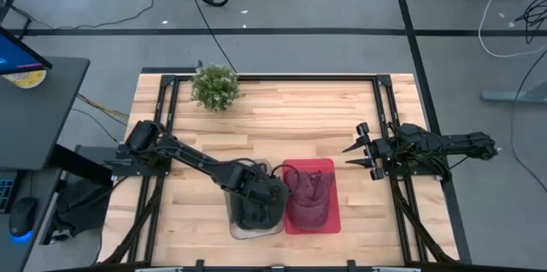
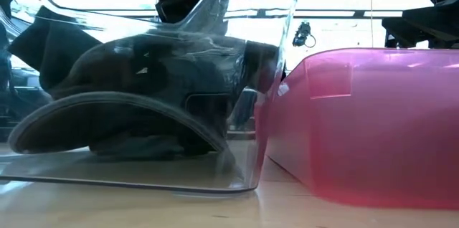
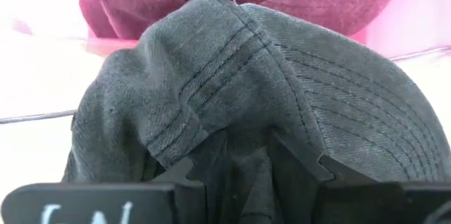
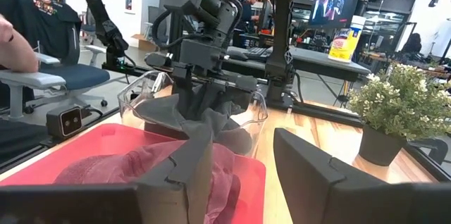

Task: Pick & Place hat
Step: Put the black cap into the transparent bin

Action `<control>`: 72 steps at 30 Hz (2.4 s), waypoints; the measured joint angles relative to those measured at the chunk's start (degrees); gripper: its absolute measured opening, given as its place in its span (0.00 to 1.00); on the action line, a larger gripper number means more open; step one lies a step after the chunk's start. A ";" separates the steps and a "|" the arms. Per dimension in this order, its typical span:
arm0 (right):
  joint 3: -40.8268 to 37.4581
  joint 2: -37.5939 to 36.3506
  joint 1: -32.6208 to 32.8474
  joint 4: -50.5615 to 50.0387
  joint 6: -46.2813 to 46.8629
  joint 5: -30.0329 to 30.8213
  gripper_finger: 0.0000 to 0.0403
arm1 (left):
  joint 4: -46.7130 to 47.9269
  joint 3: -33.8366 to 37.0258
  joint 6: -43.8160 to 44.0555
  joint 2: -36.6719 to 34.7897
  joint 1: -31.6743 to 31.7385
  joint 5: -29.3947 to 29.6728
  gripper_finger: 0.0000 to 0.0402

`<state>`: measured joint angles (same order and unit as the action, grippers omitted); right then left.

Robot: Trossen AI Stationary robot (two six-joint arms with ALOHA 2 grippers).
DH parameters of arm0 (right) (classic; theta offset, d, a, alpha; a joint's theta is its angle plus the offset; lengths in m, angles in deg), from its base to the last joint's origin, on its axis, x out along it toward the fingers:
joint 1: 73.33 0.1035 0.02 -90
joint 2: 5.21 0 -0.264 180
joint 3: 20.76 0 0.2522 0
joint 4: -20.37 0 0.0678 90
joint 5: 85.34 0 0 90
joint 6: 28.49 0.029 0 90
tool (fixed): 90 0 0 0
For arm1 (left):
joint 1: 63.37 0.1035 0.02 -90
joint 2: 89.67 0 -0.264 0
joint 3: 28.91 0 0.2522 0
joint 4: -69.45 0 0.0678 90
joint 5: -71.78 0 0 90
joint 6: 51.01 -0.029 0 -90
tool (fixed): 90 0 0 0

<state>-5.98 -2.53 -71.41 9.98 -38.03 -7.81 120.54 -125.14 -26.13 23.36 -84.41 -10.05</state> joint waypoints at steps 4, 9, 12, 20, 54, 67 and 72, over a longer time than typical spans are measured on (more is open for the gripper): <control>0.00 0.00 0.01 0.01 0.00 0.00 0.39 | 0.11 0.32 -1.25 -1.78 -0.03 1.94 0.28; 0.00 0.00 0.00 0.01 0.00 0.00 0.39 | 2.13 0.59 0.20 -5.71 -1.07 3.38 0.28; 0.00 0.00 -0.01 -0.04 0.00 0.01 0.39 | 3.89 0.70 1.31 -7.88 -2.90 7.67 0.28; 0.00 0.00 0.01 0.00 0.00 0.00 0.39 | 12.47 0.65 9.73 -13.11 -7.61 15.34 0.28; 0.00 -0.02 -0.01 -0.04 0.00 0.00 0.39 | 1.73 0.42 -3.17 -9.49 -7.30 5.47 0.28; 0.00 0.00 -0.01 -0.01 0.00 0.01 0.39 | -2.29 0.42 -9.56 -8.79 -6.60 6.17 0.28; 0.00 0.00 0.01 0.01 0.00 0.00 0.39 | -1.96 0.13 -9.72 -8.99 -6.82 6.71 0.28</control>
<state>-5.98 -2.53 -71.40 9.98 -38.03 -7.81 118.58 -125.02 -35.85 14.37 -91.23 -3.34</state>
